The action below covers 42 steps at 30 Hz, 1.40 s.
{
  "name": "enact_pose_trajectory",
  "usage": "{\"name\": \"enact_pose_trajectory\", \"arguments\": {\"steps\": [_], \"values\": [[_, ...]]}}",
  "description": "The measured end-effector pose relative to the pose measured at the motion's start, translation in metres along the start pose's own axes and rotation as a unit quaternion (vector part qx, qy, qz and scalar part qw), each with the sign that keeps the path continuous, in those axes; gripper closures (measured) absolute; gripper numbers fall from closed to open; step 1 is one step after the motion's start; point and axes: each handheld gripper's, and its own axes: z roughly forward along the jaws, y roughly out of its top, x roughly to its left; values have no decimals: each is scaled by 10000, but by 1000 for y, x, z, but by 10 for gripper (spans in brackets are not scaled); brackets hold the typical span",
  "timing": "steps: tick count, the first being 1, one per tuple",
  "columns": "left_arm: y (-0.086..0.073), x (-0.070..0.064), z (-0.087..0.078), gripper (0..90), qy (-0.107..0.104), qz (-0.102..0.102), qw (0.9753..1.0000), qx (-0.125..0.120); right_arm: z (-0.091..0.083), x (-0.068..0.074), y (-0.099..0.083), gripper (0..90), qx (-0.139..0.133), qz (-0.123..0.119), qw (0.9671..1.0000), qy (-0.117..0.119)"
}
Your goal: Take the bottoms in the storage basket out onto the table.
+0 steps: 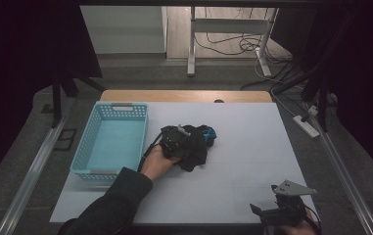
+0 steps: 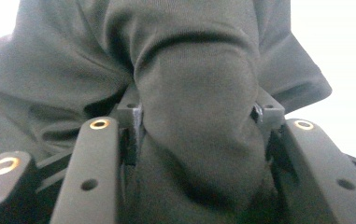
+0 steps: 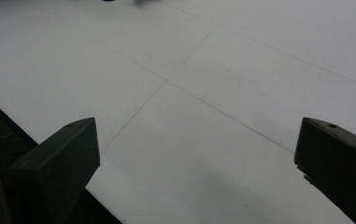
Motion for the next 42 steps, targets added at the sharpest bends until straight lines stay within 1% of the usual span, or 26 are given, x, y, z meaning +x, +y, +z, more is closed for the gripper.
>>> {"name": "enact_pose_trajectory", "arguments": {"steps": [1, 3, 9, 11, 15, 17, 18, 21, 28, 32, 38, 42], "values": [[0, -1, 1, 508, 25, 3, 10000, 3, 0, 0, 0, 6, 1, -2, 10000, -1], [-1, -1, 3, 493, 56, 72, 10000, 13, 0, 0, 0, 5, 9, -11, 10000, -5], [-4, 0, 8, 434, 86, 66, 9999, 20, 0, 0, 0, 6, 15, -19, 10000, -2], [-4, 0, 9, 395, 127, 81, 9999, 26, 0, 0, 0, 6, 16, -28, 10000, 0], [-4, 1, 10, 365, 87, 41, 10000, 0, 0, 1, 0, 6, 21, -36, 10000, 5], [-4, 0, 9, 343, 113, 143, 9998, -19, 0, 1, 0, 6, 21, -37, 10000, 10], [-4, -1, 9, 335, 125, 159, 9998, -35, 0, 0, 0, 6, 18, -44, 10000, 12], [-3, 0, 8, 301, 48, 114, 9999, -50, 0, 1, 0, 6, 24, -53, 10000, 25], [-2, 0, 7, 223, -51, 77, 9999, -76, 0, 1, 0, 6, 22, -65, 10000, 36], [-1, 0, 4, 189, -95, 105, 9997, -207, 0, 1, 0, 6, 18, -70, 10000, 44], [0, 1, -1, 128, -255, 63, 9988, -414, 0, 1, 0, 6, 18, -72, 10000, 47], [1, 0, -3, 92, -324, 54, 9984, -455, 0, 1, 0, 6, 23, -80, 10000, 52]]}}
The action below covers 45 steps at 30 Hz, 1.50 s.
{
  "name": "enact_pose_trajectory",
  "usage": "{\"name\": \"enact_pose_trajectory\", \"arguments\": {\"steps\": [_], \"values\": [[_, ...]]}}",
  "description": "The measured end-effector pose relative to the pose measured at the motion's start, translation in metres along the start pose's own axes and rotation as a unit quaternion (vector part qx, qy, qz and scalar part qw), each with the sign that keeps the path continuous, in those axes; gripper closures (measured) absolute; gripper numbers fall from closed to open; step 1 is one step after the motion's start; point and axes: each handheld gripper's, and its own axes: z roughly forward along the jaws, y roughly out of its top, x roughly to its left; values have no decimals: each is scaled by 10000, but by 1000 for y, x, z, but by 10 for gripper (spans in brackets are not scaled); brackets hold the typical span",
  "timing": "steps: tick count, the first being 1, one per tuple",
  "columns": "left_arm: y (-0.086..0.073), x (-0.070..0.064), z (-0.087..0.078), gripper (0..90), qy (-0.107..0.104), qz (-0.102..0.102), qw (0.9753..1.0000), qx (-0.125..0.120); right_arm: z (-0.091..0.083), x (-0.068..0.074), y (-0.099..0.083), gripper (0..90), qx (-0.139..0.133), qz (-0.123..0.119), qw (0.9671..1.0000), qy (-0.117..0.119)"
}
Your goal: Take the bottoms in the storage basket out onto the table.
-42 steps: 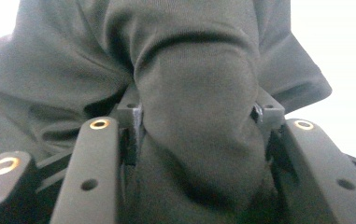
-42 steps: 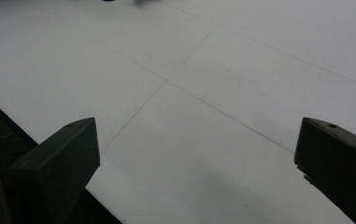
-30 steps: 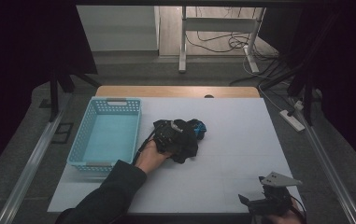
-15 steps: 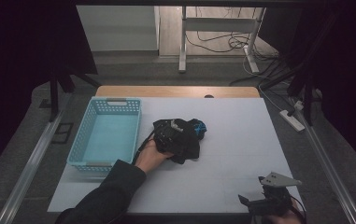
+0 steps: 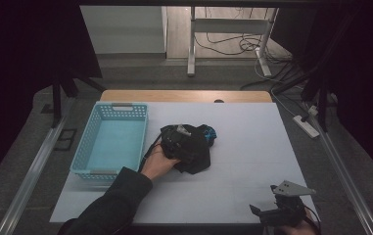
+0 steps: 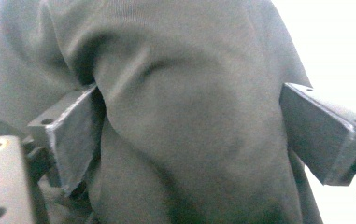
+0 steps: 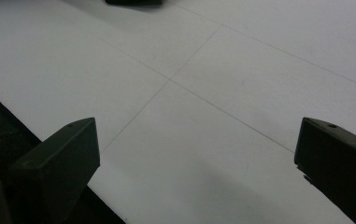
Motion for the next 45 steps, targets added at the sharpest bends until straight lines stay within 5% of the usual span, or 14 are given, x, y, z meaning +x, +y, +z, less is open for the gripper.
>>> {"name": "enact_pose_trajectory", "arguments": {"steps": [22, 36, 45], "values": [[3, -3, -6, 13, -73, 149, 9998, -111, -1, 0, 0, 6, -10, 43, 10000, -31], [4, 2, -9, 0, -461, 62, 9987, -197, -1, 0, 0, 6, -23, 43, 10000, -31], [7, 1, -17, 0, -526, 157, 9981, -274, -1, 0, 0, 6, -37, 46, 10000, -24]]}}
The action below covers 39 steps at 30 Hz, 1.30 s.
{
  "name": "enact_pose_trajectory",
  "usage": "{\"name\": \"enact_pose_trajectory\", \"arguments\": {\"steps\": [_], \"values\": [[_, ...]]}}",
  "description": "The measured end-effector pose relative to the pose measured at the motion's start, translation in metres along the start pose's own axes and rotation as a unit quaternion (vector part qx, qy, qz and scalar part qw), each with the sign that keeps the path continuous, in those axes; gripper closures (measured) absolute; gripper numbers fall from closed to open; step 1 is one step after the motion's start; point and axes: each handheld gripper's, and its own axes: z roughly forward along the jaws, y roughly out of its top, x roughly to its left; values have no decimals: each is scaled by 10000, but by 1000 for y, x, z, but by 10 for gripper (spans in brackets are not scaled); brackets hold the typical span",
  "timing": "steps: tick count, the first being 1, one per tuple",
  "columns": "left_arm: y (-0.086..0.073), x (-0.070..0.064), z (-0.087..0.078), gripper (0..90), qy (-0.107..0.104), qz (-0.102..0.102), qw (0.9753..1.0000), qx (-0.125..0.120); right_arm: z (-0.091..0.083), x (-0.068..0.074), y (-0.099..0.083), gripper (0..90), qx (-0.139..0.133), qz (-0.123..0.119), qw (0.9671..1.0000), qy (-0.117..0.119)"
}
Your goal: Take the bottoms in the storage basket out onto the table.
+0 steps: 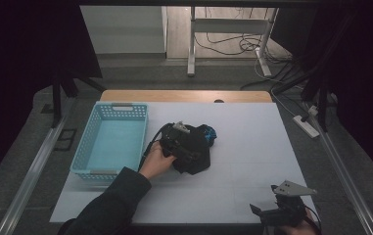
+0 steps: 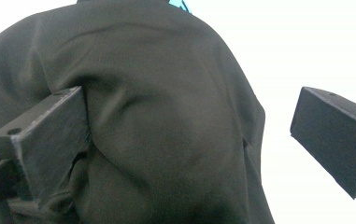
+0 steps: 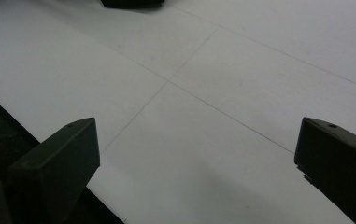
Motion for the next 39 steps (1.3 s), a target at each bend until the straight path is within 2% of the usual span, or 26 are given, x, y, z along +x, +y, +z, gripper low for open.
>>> {"name": "enact_pose_trajectory", "arguments": {"steps": [8, 12, 19, 24, 35, 39], "values": [[4, -3, -9, 0, -10, 55, 9999, -124, 0, 0, 0, 6, -2, -2, 10000, -1], [4, -1, -12, 0, -146, -21, 9998, -123, 0, 0, 0, 5, -2, 0, 10000, -2], [4, 0, -19, 0, -169, -12, 9996, -241, 0, 0, 0, 5, -10, 11, 10000, -8], [4, 0, -23, 0, -227, -77, 9993, -286, 0, 0, 0, 5, -11, 16, 10000, -20], [0, -2, -33, 0, -173, -37, 9991, -378, -1, -1, 0, 5, -25, 51, 10000, -23], [-1, -1, -37, 0, -122, -86, 9994, -313, 0, -1, 0, 5, -19, 52, 10000, -19]]}}
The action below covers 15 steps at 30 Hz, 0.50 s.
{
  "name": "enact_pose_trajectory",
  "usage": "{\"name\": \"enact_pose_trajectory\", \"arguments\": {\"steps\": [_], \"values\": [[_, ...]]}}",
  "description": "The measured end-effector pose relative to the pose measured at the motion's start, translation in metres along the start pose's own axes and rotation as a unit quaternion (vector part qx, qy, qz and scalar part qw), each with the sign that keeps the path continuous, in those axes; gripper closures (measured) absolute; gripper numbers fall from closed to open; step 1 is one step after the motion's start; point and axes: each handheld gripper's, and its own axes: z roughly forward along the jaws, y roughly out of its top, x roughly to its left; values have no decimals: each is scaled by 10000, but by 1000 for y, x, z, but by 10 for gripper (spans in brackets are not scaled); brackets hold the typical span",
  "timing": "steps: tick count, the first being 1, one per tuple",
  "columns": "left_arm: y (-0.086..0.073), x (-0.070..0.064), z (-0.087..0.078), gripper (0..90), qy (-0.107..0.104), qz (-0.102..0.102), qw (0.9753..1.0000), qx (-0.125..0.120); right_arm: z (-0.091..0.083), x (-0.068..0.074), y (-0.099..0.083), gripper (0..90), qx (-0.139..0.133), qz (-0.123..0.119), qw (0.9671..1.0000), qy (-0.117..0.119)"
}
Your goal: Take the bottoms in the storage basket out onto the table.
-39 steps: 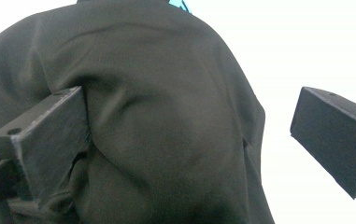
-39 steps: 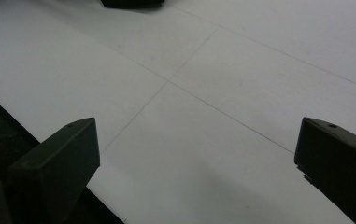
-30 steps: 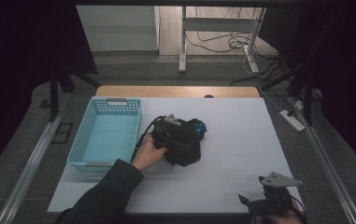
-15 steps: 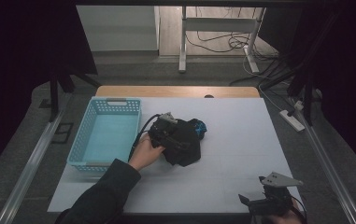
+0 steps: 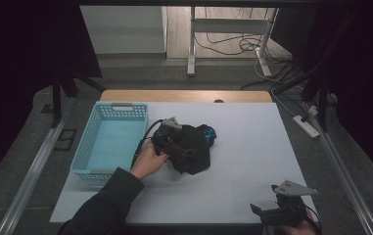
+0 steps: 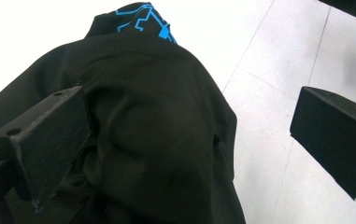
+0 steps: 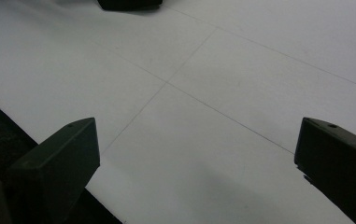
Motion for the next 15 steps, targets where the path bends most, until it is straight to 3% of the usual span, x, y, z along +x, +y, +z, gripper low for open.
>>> {"name": "enact_pose_trajectory", "arguments": {"steps": [4, 15], "values": [[-1, 1, -4, 0, -51, -48, 9999, -88, 0, 0, 0, 5, 5, 17, 10000, 8], [0, -4, -12, 0, 16, 98, 9998, -189, 0, -1, 0, 5, 18, 42, 10000, 47]]}}
